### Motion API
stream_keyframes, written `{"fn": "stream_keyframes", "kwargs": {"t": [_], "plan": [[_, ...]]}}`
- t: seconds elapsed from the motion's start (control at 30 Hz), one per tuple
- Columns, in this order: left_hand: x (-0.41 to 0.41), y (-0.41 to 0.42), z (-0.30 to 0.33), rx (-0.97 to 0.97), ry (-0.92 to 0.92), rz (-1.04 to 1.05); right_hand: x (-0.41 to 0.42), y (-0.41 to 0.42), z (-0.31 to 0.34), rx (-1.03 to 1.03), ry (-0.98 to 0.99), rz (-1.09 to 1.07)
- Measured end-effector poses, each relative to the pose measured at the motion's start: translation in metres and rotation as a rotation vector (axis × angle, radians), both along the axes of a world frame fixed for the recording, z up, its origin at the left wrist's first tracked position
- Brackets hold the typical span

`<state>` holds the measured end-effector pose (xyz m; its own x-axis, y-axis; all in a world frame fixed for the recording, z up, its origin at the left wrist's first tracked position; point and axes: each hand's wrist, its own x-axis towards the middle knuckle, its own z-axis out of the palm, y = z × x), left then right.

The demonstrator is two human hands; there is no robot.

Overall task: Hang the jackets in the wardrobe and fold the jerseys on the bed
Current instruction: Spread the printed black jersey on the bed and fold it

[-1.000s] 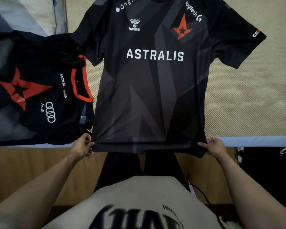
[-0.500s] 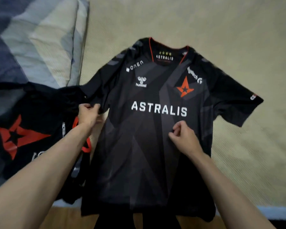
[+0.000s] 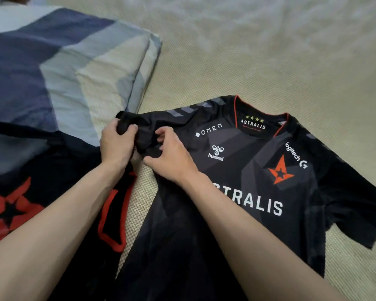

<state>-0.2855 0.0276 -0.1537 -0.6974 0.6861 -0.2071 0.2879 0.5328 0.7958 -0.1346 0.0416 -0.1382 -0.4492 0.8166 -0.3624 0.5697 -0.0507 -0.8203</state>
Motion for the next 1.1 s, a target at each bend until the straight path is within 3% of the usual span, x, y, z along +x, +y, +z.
{"fn": "stream_keyframes", "kwargs": {"t": [0.1,0.2,0.27,0.37,0.43,0.57,0.73,0.87,1.0,1.1], "plan": [[-0.011,0.004,0.02,0.064,0.046,-0.049,-0.032,0.005,0.012,0.0,-0.015,0.074],[-0.017,0.01,0.036,0.078,0.165,-0.18,-0.053,0.005,0.02,0.103,-0.13,0.039],[-0.018,0.015,0.045,0.053,0.224,-0.295,-0.059,0.006,0.021,0.055,-0.135,0.002],[-0.012,0.021,0.053,0.037,0.179,-0.455,-0.057,0.01,0.023,-0.062,-0.029,-0.073],[-0.004,0.026,0.06,0.041,0.008,-0.546,-0.051,0.013,0.023,-0.11,0.045,-0.175],[0.007,0.033,0.075,0.016,-0.237,-0.727,-0.034,0.023,0.019,-0.204,0.291,-0.577],[0.015,0.053,0.054,0.033,-0.103,-0.679,0.008,0.027,0.023,-0.442,0.616,-0.811],[0.028,0.078,0.036,-0.116,0.019,-1.03,0.055,0.019,0.021,-0.629,0.742,-0.824],[0.062,0.109,0.033,-0.202,0.062,-1.051,0.095,0.021,0.019,-0.627,0.779,-0.827],[0.091,0.131,0.046,-0.308,-0.008,-1.048,0.121,0.027,0.007,-0.465,0.684,-0.901]]}}
